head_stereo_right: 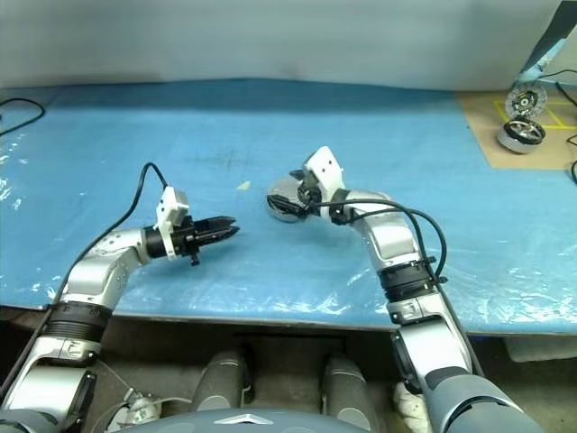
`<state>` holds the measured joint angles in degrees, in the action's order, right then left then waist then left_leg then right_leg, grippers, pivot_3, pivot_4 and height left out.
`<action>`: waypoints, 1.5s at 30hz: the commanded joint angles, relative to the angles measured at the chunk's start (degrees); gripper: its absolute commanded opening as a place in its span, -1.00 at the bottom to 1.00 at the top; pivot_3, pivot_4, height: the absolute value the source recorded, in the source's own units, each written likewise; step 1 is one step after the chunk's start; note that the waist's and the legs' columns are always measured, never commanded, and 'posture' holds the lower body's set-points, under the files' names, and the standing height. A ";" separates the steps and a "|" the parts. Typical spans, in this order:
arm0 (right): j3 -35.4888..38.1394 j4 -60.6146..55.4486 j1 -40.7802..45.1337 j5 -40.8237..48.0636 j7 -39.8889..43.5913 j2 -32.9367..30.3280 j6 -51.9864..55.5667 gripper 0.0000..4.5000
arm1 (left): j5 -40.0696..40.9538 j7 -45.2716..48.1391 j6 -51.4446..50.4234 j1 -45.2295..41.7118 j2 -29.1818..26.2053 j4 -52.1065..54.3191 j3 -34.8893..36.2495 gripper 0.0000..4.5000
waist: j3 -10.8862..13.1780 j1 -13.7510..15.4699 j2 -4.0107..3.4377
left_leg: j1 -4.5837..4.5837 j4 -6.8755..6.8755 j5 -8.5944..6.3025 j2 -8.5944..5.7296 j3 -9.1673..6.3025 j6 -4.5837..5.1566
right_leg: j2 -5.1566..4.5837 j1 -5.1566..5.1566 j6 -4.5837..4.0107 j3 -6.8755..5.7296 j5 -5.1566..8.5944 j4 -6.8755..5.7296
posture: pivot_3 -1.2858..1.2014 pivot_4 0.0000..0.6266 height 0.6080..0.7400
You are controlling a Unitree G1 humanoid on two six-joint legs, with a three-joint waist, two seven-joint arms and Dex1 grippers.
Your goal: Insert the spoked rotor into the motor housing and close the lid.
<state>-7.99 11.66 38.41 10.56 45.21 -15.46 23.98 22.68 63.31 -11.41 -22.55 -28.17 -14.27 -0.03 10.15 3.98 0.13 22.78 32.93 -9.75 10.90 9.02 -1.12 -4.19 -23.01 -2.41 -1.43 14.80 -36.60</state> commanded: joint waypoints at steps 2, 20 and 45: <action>0.26 5.04 3.09 -2.87 -4.37 1.04 -4.30 1.00 | -0.27 -2.98 6.92 0.87 3.35 -0.63 2.40 -0.49 | 0.00 -0.05 0.00 | 0.02 0.01 0.00 0.00 0.00 0.00 | 0.00 0.00 0.00 0.00 0.00 0.00 | 0.03 -0.52 1.00; -2.23 14.00 2.45 -7.68 -5.66 2.40 -11.37 1.00 | -2.53 -12.77 9.27 8.84 8.68 6.44 0.77 -0.49 | 0.01 -0.09 0.01 | 0.09 0.00 -0.01 0.02 0.07 0.01 | 0.00 -0.09 0.01 0.00 -0.01 0.00 | 0.03 -0.52 1.00; -2.97 16.42 1.07 -9.41 -7.00 3.24 -11.72 0.30 | -5.01 -15.09 12.43 7.21 7.00 1.32 1.81 -0.49 | 0.00 -0.13 0.01 | -0.11 0.00 -0.01 0.03 0.16 0.01 | 0.00 0.02 0.01 0.11 0.00 -0.01 | 0.03 -0.52 1.00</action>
<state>-10.23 28.23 40.55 1.93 38.08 -12.32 11.65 17.82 47.83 -0.35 -15.05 -20.37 -13.72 1.17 10.15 3.85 0.15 22.67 32.92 -9.76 10.93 9.18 -1.11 -4.19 -22.99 -2.40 -1.32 14.80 -36.62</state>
